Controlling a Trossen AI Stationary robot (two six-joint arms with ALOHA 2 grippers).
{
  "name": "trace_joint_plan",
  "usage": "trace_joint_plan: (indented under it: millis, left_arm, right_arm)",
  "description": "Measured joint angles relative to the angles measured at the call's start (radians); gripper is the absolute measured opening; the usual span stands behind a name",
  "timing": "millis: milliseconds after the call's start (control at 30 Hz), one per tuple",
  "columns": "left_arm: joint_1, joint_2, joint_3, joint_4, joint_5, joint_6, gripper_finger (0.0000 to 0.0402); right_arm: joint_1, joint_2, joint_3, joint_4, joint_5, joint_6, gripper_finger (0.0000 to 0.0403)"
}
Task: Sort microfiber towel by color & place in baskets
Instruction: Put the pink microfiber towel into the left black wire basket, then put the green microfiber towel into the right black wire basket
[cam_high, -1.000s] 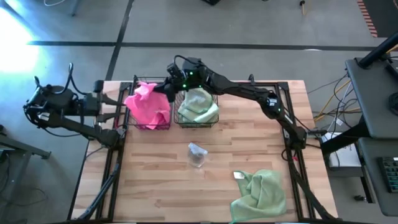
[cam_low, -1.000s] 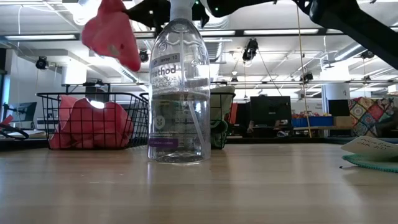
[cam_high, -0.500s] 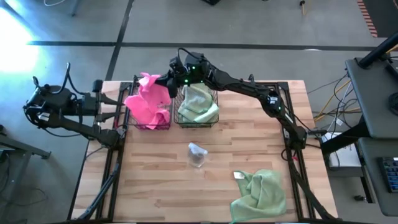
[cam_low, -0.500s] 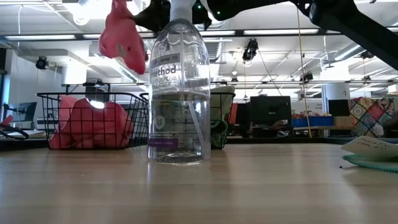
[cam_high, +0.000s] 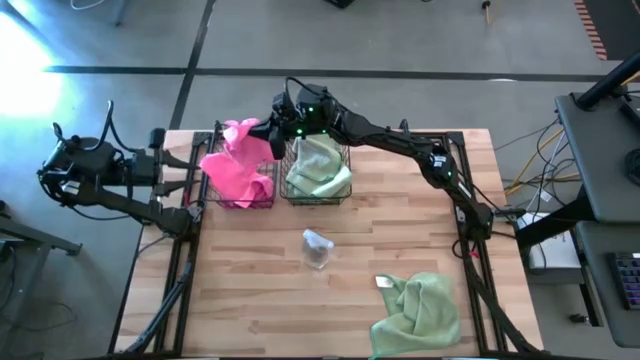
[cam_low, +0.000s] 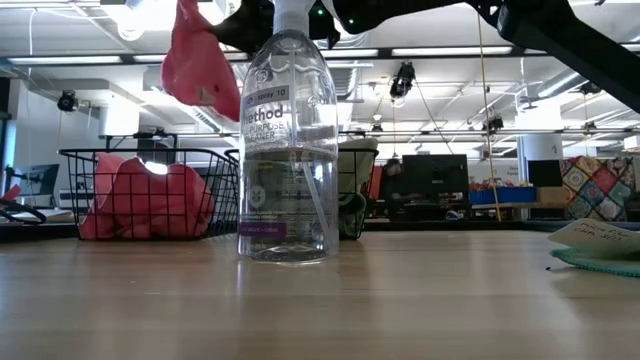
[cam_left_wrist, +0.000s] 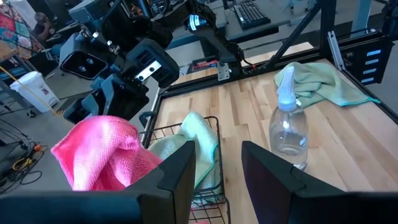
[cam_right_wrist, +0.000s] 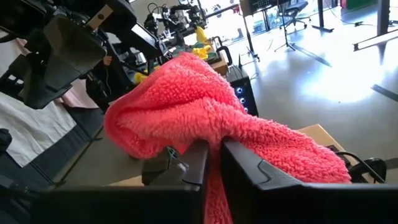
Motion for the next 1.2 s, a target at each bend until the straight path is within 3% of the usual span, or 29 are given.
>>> trace_joint_plan:
  millis: [300, 567, 667, 800, 967, 1200]
  left_arm:
    - [0.0, 0.0, 0.0, 0.0, 0.0, -0.006, 0.0116]
    - [0.0, 0.0, 0.0, 0.0, 0.0, -0.009, 0.0116]
    - [0.0, 0.0, 0.0, 0.0, 0.0, -0.027, 0.0116]
    - [0.0, 0.0, -0.001, 0.004, 0.0, -0.045, 0.0116]
    - [0.0, 0.001, -0.024, 0.077, 0.001, -0.065, 0.0116]
    - [0.0, 0.021, -0.146, 0.279, 0.003, -0.146, 0.0116]
  right_arm:
    - [0.0, 0.0, 0.0, 0.0, 0.001, 0.001, 0.0111]
    - [0.003, 0.001, 0.0, -0.054, -0.023, 0.094, 0.0132]
    - [0.013, -0.004, 0.0, -0.239, -0.059, 0.126, 0.0129]
    - [0.033, -0.009, 0.006, -0.61, -0.054, 0.11, 0.012]
    - [0.085, -0.014, 0.025, -0.982, 0.117, 0.033, 0.0107]
    - [0.209, -0.083, 0.029, -1.252, 0.277, -0.042, 0.0094]
